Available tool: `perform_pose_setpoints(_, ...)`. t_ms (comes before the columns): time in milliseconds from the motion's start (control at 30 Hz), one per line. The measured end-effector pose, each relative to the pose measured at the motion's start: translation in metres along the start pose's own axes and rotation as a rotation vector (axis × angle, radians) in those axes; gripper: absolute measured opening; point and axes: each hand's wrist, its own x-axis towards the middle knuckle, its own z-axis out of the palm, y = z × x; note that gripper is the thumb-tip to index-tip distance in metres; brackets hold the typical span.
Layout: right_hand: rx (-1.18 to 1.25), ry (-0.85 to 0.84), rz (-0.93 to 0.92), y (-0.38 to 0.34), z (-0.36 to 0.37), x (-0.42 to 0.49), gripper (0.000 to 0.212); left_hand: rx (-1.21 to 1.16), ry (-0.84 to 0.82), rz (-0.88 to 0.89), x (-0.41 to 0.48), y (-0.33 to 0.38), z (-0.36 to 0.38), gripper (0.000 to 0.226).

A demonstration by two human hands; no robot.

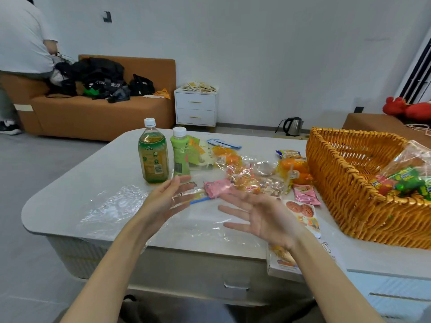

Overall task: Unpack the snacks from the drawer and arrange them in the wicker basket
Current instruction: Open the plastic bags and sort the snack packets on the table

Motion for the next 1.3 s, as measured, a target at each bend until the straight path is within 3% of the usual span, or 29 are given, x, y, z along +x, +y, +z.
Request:
perform_pose_setpoints(133, -0.345, 0.05, 0.007, 0.012, 0.005, 0.007, 0.045, 0.155, -0.191, 0.005, -0.007, -0.003, 0.014, 0.032)
perform_pose_setpoints(267, -0.3, 0.12, -0.029, 0.016, 0.006, 0.007, 0.071, 0.213, -0.22, 0.006, -0.008, -0.003, 0.02, 0.042)
perform_pose_setpoints(367, -0.424, 0.07, 0.014, 0.015, 0.009, 0.008, 0.098, 0.203, -0.208, 0.019, -0.006, -0.002, 0.022, 0.063)
perform_pose_setpoints(433, -0.463, -0.016, 0.097, 0.015, 0.011, 0.008, 0.097, 0.23, -0.23, 0.066, -0.007, -0.002, 0.025, 0.068)
perform_pose_setpoints(500, -0.448, 0.067, 0.146, 0.025, -0.018, 0.007, 0.102, 0.262, -0.233, 0.109, -0.009, -0.002, 0.029, 0.059)
perform_pose_setpoints(567, -0.266, 0.287, 0.191, 0.045, -0.131, 0.004, 0.123, 0.263, -0.222, 0.13, -0.01, -0.003, 0.032, 0.043)
perform_pose_setpoints(600, -0.284, 0.297, 0.157, 0.056, -0.156, 0.012, 0.128, 0.257, -0.21, 0.137, -0.01, -0.004, 0.033, 0.038)
perform_pose_setpoints(633, -0.382, 0.283, 0.154, 0.058, -0.155, 0.007, 0.118, 0.251, -0.189, 0.139, -0.009, -0.006, 0.033, 0.034)
perform_pose_setpoints(700, -0.479, 0.243, 0.079, 0.041, -0.061, -0.002, 0.088, 0.223, -0.127, 0.138, -0.007, -0.008, 0.033, 0.031)
perform_pose_setpoints(767, -0.582, 0.13, 0.017, 0.022, -0.004, 0.001, 0.087, 0.14, -0.05, 0.13, -0.005, -0.006, 0.03, 0.032)
perform_pose_setpoints(833, -0.608, 0.176, -0.121, 0.011, 0.001, -0.004, 0.097, 0.048, 0.035, 0.109, -0.002, -0.001, 0.024, 0.033)
perform_pose_setpoints(900, -0.62, 0.272, -0.146, 0.012, -0.006, -0.003, 0.117, 0.01, 0.111, 0.083, 0.002, 0.002, 0.018, 0.034)
perform_pose_setpoints(1033, -0.715, 0.201, -0.101, 0.016, 0.002, -0.003, 0.091, 0.053, 0.183, 0.089, 0.005, 0.001, 0.017, 0.035)
perform_pose_setpoints(1100, -0.715, 0.208, -0.127, 0.015, 0.001, -0.001, 0.094, 0.051, 0.222, 0.118, 0.006, 0.002, 0.018, 0.033)
perform_pose_setpoints(1133, -0.717, 0.265, -0.168, 0.013, -0.001, -0.001, 0.092, 0.038, 0.247, 0.126, 0.007, 0.002, 0.017, 0.033)
perform_pose_setpoints(1200, -0.724, 0.476, -0.336, 0.004, -0.004, -0.004, 0.063, 0.007, 0.297, 0.115, 0.01, 0.003, 0.013, 0.035)
perform_pose_setpoints(1267, -0.906, 0.746, -0.481, -0.006, -0.015, -0.011, 0.027, -0.033, 0.333, 0.092, 0.013, 0.006, 0.006, 0.037)
perform_pose_setpoints(1300, -1.07, 0.84, -0.484, -0.01, -0.023, -0.015, 0.023, -0.047, 0.346, 0.086, 0.016, 0.008, 0.002, 0.038)
